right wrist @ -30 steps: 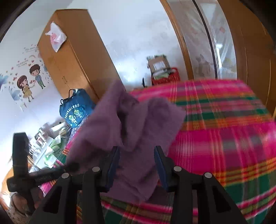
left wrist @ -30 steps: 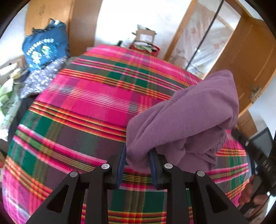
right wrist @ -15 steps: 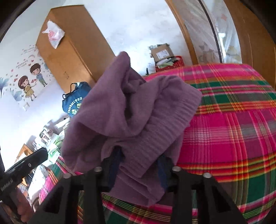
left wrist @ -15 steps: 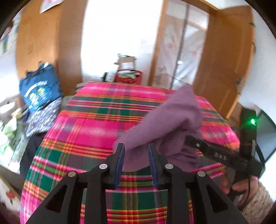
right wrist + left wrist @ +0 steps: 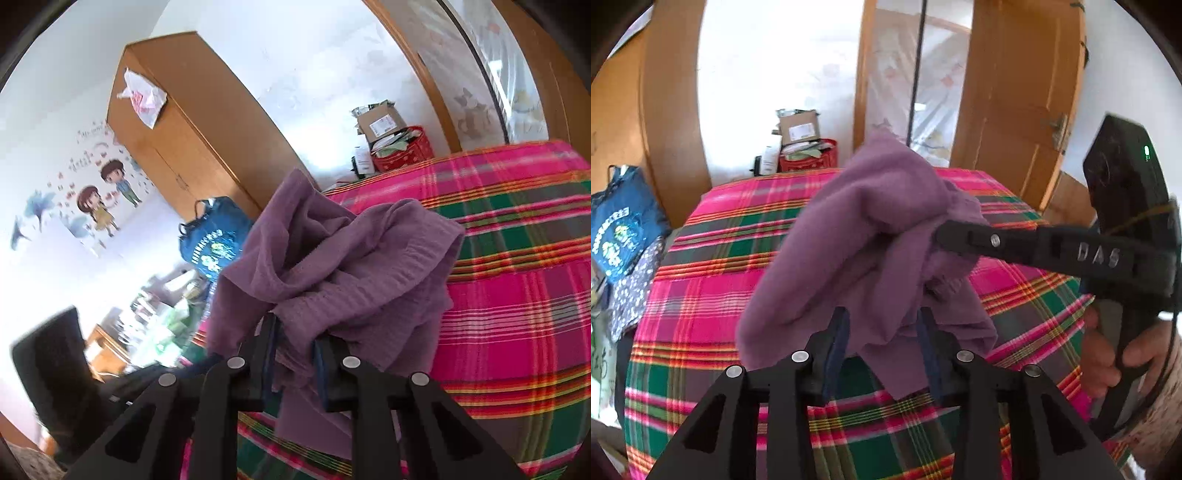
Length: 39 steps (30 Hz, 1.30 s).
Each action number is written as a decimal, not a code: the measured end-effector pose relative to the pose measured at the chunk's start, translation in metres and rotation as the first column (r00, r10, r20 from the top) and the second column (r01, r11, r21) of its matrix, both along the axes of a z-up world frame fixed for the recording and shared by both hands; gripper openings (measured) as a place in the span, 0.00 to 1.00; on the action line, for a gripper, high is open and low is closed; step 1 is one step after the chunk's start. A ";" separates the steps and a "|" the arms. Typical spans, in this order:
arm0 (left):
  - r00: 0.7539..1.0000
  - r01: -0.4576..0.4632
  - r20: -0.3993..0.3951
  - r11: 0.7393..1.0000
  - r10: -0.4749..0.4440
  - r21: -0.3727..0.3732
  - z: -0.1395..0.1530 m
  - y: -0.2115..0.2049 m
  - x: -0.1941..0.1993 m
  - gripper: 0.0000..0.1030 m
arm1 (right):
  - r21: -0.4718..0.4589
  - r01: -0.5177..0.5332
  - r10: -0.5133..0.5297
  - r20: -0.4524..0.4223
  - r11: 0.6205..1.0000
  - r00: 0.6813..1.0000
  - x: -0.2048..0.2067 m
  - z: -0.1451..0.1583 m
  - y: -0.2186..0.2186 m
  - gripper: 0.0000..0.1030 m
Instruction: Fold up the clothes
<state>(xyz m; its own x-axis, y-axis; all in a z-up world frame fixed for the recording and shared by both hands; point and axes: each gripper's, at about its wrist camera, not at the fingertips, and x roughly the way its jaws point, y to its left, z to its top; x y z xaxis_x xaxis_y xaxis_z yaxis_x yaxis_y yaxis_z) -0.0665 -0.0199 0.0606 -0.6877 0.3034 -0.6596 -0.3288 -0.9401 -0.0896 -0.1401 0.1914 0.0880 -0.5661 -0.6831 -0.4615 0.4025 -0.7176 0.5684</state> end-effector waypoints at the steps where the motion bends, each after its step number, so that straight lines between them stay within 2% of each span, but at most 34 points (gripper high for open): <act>1: 1.000 0.008 -0.004 1.000 -0.008 -0.010 -0.001 0.004 -0.001 0.38 | -0.016 -0.004 0.004 0.006 1.000 1.000 -0.001 0.001 0.000 0.17; 6: 1.000 0.019 -0.023 0.998 -0.020 -0.058 -0.004 0.017 -0.012 0.40 | -0.051 -0.045 0.045 0.008 0.998 0.999 -0.003 0.007 -0.005 0.15; 13: 0.999 -0.010 -0.038 0.998 0.008 -0.058 -0.004 0.018 -0.030 0.40 | -0.122 -0.110 0.112 0.010 0.986 0.994 -0.002 0.014 -0.010 0.15; 15: 0.999 -0.028 -0.025 0.999 0.027 -0.027 -0.004 0.015 -0.035 0.40 | -0.135 -0.121 0.124 0.015 0.983 0.992 -0.002 0.015 -0.012 0.15; 17: 0.998 -0.056 -0.019 0.998 0.056 0.007 -0.003 0.010 -0.039 0.25 | -0.143 -0.130 0.134 0.018 0.981 0.991 -0.002 0.015 -0.013 0.15; 18: 0.997 -0.073 -0.016 0.997 0.073 0.019 -0.003 0.007 -0.041 0.14 | -0.139 -0.130 0.133 0.018 0.982 0.991 -0.002 0.014 -0.014 0.15; 19: 0.996 -0.091 0.003 0.995 0.091 0.036 -0.003 0.002 -0.045 0.10 | -0.136 -0.126 0.130 0.021 0.983 0.991 -0.002 0.013 -0.013 0.15; 22: 0.992 -0.123 0.037 0.987 0.120 0.105 -0.004 -0.012 -0.051 0.07 | -0.153 -0.107 0.114 0.042 0.982 0.993 -0.005 0.009 -0.007 0.16; 26: 0.983 -0.181 0.044 0.974 0.176 0.134 -0.002 -0.027 -0.056 0.07 | -0.163 -0.060 0.071 0.062 0.985 0.996 -0.002 0.004 0.008 0.19; 28: 0.979 -0.205 0.054 0.967 0.199 0.152 -0.001 -0.034 -0.057 0.07 | -0.149 -0.021 0.032 0.074 0.989 0.997 -0.001 0.000 0.018 0.27; 30: 0.974 -0.226 0.058 0.960 0.220 0.163 -0.001 -0.039 -0.058 0.07 | -0.124 0.015 -0.005 0.084 0.992 0.996 0.001 -0.004 0.026 0.29; 32: 0.971 -0.240 0.061 0.956 0.233 0.169 0.000 -0.043 -0.057 0.07 | -0.073 0.058 -0.049 0.112 0.996 0.992 0.003 -0.012 0.032 0.29; 36: 0.962 -0.273 0.060 0.944 0.267 0.184 0.003 -0.056 -0.059 0.07 | 0.055 0.106 -0.113 0.143 0.993 0.983 0.009 -0.029 0.036 0.41; 39: 0.950 -0.312 0.076 0.929 0.303 0.199 0.002 -0.070 -0.061 0.07 | 0.123 0.118 -0.137 0.164 0.985 0.977 0.014 -0.043 0.036 0.42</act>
